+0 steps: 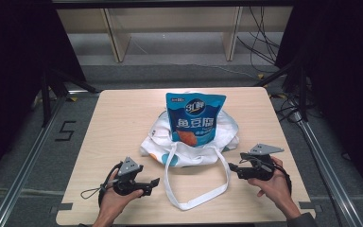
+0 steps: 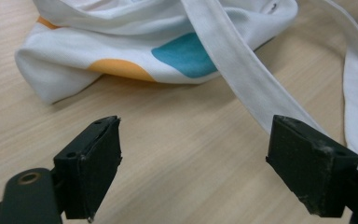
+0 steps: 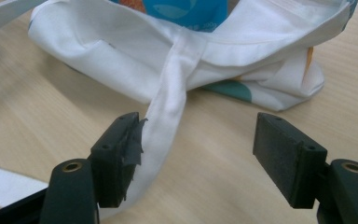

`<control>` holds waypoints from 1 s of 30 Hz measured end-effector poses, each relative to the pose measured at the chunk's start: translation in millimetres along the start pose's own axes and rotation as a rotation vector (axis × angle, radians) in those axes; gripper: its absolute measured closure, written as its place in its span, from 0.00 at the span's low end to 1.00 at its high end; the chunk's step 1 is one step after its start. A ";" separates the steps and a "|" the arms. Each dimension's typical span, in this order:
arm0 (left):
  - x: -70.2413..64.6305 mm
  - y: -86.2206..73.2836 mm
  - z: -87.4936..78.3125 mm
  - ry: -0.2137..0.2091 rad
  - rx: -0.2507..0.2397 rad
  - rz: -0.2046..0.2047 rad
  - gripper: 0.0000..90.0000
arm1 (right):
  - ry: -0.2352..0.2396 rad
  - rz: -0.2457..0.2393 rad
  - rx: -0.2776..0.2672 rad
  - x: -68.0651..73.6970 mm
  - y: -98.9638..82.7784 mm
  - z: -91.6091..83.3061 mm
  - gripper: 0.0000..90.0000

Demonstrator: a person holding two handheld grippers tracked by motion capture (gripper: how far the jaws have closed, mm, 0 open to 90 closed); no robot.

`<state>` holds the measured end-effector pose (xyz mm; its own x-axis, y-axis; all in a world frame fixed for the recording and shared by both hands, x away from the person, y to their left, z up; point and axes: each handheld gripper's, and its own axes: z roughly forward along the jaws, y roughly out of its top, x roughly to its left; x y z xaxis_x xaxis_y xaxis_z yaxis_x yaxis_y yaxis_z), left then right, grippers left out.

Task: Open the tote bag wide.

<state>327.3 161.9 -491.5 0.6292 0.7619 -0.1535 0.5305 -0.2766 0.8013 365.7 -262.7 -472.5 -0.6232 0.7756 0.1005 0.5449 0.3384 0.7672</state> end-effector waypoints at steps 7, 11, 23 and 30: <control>-13.7 -9.7 -6.7 0.009 0.005 0.030 0.19 | 0.009 -0.014 -0.004 9.3 -11.4 -8.9 0.37; -23.1 -14.3 -7.1 -0.022 0.021 0.039 0.19 | 0.026 -0.023 -0.004 18.8 -21.2 -12.5 0.37; -38.6 -22.5 -7.3 -0.034 0.062 0.092 0.19 | 0.078 -0.026 0.046 35.9 -38.0 -20.7 0.32; -45.9 -25.5 -5.3 -0.081 0.079 0.084 0.19 | 0.070 -0.072 0.091 47.5 -49.4 -25.3 0.30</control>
<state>281.9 137.1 -501.9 0.7153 0.6854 -0.1361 0.5147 -0.3850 0.7661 295.0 -256.1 -489.7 -0.6983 0.7097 0.0938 0.5442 0.4410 0.7137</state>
